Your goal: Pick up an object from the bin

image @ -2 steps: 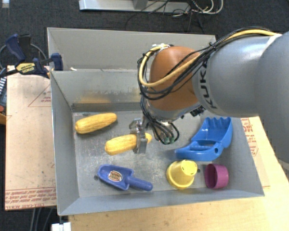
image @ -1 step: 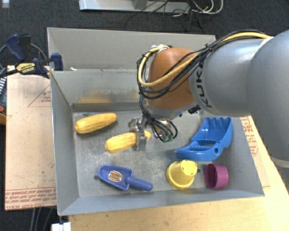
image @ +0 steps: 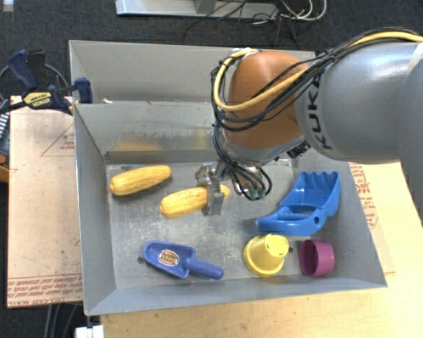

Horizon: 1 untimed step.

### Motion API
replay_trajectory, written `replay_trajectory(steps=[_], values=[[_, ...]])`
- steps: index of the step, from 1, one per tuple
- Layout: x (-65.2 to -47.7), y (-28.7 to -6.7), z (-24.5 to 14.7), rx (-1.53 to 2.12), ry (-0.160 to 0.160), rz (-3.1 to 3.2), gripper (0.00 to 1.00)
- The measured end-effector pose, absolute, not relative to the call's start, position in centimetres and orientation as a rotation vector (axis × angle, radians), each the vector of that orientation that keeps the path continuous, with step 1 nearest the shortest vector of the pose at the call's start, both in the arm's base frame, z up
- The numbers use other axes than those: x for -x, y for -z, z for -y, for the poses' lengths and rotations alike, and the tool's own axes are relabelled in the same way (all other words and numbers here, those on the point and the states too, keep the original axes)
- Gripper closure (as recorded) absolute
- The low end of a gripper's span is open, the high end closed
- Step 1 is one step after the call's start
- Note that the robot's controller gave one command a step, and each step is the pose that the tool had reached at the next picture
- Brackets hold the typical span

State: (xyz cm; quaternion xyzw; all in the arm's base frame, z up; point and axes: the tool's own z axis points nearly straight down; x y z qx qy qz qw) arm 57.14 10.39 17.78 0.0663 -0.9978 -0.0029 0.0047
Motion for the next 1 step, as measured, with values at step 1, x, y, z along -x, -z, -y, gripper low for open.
replay_trajectory(steps=[1], values=[[-58.81,-20.24,-9.47,-0.215,0.011,3.141,1.00]])
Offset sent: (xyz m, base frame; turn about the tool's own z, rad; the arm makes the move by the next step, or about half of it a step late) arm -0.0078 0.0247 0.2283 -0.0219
